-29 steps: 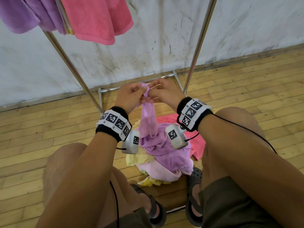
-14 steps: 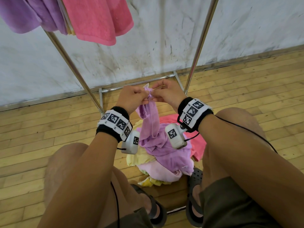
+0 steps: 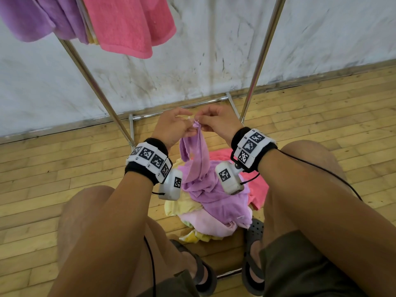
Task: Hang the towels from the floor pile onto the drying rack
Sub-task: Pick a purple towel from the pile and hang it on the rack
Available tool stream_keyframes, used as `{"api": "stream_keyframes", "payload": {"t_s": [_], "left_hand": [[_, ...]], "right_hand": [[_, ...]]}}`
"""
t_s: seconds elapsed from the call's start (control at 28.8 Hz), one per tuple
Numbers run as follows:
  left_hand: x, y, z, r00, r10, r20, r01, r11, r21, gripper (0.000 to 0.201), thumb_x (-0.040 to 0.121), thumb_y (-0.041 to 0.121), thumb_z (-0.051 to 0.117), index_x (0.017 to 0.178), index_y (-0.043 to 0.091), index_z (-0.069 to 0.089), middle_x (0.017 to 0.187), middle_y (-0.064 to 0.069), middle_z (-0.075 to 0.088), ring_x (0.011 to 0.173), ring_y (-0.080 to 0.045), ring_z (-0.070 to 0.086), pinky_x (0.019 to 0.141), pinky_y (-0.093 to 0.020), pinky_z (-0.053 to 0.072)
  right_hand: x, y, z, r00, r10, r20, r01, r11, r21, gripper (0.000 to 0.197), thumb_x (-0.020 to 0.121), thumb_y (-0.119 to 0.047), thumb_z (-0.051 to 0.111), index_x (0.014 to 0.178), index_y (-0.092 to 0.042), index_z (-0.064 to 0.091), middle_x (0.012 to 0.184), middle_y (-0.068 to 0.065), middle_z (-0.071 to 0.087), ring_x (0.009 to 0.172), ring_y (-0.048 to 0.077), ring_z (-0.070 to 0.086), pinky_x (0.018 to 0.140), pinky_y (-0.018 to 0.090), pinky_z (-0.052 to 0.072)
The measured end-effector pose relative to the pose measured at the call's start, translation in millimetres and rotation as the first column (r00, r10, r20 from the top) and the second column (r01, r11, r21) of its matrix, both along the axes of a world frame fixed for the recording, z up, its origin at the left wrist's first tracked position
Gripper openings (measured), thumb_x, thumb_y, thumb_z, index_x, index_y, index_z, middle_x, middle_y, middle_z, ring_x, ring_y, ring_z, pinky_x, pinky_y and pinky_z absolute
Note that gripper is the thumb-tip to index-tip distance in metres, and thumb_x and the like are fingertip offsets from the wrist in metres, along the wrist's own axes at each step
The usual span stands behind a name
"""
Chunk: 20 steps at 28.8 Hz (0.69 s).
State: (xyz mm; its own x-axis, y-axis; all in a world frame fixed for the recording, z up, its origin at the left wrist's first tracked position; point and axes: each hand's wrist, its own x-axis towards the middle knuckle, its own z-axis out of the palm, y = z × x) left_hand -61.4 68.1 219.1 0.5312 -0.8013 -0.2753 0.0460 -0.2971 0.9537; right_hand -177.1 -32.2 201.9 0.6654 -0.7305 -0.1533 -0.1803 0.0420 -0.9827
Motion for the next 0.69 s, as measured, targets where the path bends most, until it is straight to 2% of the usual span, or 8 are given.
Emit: {"api": "stream_keyframes", "payload": {"t_s": [0.07,0.17,0.24,0.31,0.38,0.49,0.59,0.69], "left_hand": [[1,0,-1,1.0,0.014,0.006,-0.014,1.0,-0.007,0.023,0.092,-0.005,0.059,0.115,-0.004,0.062,0.084,-0.013,0.072,0.07,-0.016,0.073,0.066,-0.023,0.059],[5,1,-2,0.999,0.048,0.014,-0.047,0.998,-0.036,0.022,0.093,-0.001,0.061,0.115,-0.004,0.061,0.089,-0.014,0.073,0.08,-0.022,0.073,0.068,-0.025,0.06],[5,2,-1,0.999,0.023,0.026,-0.021,0.998,-0.054,0.026,0.092,0.004,0.065,0.116,-0.002,0.06,0.093,-0.016,0.074,0.081,-0.022,0.071,0.07,-0.026,0.061],[4,2,0,0.998,-0.016,0.062,0.019,0.998,-0.053,0.028,0.09,0.008,0.069,0.115,-0.002,0.061,0.093,-0.019,0.073,0.075,-0.019,0.069,0.065,-0.023,0.059],[6,1,-2,0.993,-0.018,0.113,0.022,0.999,-0.037,0.026,0.089,0.015,0.072,0.111,0.002,0.065,0.081,-0.014,0.072,0.063,-0.013,0.066,0.058,-0.021,0.055],[15,3,-4,0.98,0.004,0.2,0.0,1.0,-0.019,0.025,0.087,0.03,0.073,0.104,0.011,0.072,0.076,-0.006,0.065,0.055,-0.005,0.055,0.058,-0.021,0.047],[19,8,2,0.981,-0.072,0.181,0.07,0.997,0.014,0.026,0.088,0.032,0.07,0.11,0.018,0.073,0.096,0.001,0.07,0.082,-0.005,0.061,0.072,-0.022,0.044],[22,1,19,0.924,-0.343,0.168,0.322,0.937,0.137,0.032,0.088,0.011,0.07,0.119,0.017,0.068,0.109,0.001,0.068,0.098,-0.011,0.06,0.075,-0.02,0.044]], "right_hand": [[0,0,2,1.0,0.026,-0.005,-0.026,1.0,-0.014,0.002,0.088,-0.005,0.069,0.089,-0.006,0.07,0.077,0.003,0.065,0.068,0.011,0.061,0.07,0.023,0.057],[0,-1,2,0.994,0.1,-0.054,-0.106,0.987,-0.118,0.015,0.08,-0.013,0.079,0.092,-0.009,0.071,0.086,0.006,0.071,0.081,0.017,0.068,0.083,0.031,0.058],[-1,-2,0,0.991,0.113,-0.076,-0.125,0.978,-0.167,0.021,0.074,-0.012,0.084,0.089,-0.013,0.069,0.087,0.007,0.072,0.083,0.019,0.068,0.085,0.037,0.055],[-2,-2,-2,0.991,0.105,-0.078,-0.118,0.975,-0.19,0.024,0.071,-0.011,0.086,0.089,-0.011,0.069,0.085,0.008,0.071,0.079,0.021,0.067,0.084,0.041,0.055],[-2,-1,-3,0.992,0.1,-0.075,-0.114,0.971,-0.209,0.026,0.072,-0.013,0.086,0.091,-0.007,0.07,0.086,0.013,0.072,0.08,0.028,0.068,0.084,0.042,0.056],[-3,0,0,0.998,0.057,-0.029,-0.061,0.984,-0.169,0.019,0.076,-0.011,0.083,0.089,-0.007,0.07,0.083,0.012,0.069,0.078,0.022,0.065,0.084,0.04,0.056],[-5,-8,8,1.0,-0.007,0.028,0.011,0.989,-0.147,0.015,0.077,-0.01,0.082,0.083,-0.016,0.07,0.084,0.01,0.069,0.082,0.021,0.064,0.087,0.044,0.057],[-6,-13,25,0.999,-0.014,0.05,0.022,0.987,-0.156,0.014,0.077,-0.003,0.08,0.083,-0.012,0.071,0.08,0.009,0.07,0.079,0.019,0.065,0.085,0.042,0.058]]}}
